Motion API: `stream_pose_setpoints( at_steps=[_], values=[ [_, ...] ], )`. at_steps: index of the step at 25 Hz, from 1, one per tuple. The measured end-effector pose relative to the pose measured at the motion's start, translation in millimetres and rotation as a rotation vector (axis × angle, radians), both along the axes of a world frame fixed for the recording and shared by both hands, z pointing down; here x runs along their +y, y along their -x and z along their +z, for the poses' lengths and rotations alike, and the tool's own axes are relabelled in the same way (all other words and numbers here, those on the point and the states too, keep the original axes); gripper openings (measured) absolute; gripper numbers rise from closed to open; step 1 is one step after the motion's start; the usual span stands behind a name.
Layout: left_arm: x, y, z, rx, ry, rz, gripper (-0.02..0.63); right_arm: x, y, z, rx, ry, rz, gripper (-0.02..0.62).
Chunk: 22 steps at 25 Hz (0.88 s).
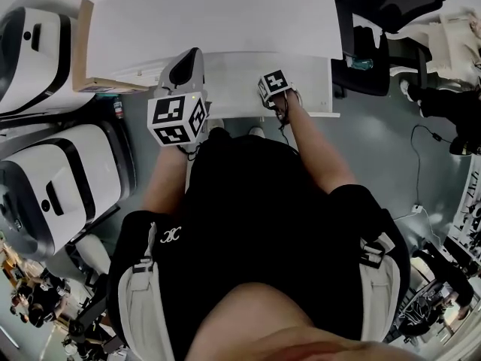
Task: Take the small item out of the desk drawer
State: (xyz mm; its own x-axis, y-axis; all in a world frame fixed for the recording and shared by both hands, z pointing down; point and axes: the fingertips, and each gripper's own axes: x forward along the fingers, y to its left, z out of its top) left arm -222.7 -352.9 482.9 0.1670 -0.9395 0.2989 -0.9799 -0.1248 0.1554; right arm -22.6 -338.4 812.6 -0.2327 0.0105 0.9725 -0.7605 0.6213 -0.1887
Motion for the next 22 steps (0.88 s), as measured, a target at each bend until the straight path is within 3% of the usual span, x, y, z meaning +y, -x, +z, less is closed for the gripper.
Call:
stream_pose_setpoints(
  at_steps=[16, 20, 22],
  values=[
    [16, 16, 5, -0.031, 0.036, -0.067, 0.015, 13, -11, 58, 0.160, 0.195, -0.031, 0.215],
    [19, 20, 4, -0.038, 0.039, -0.075, 0.015, 21, -19, 72, 0.172, 0.259, 0.027, 0.204],
    [20, 20, 4, -0.041, 0.038, -0.073, 0.015, 21, -23, 74, 0.166, 0.264, 0.074, 0.153]
  ],
)
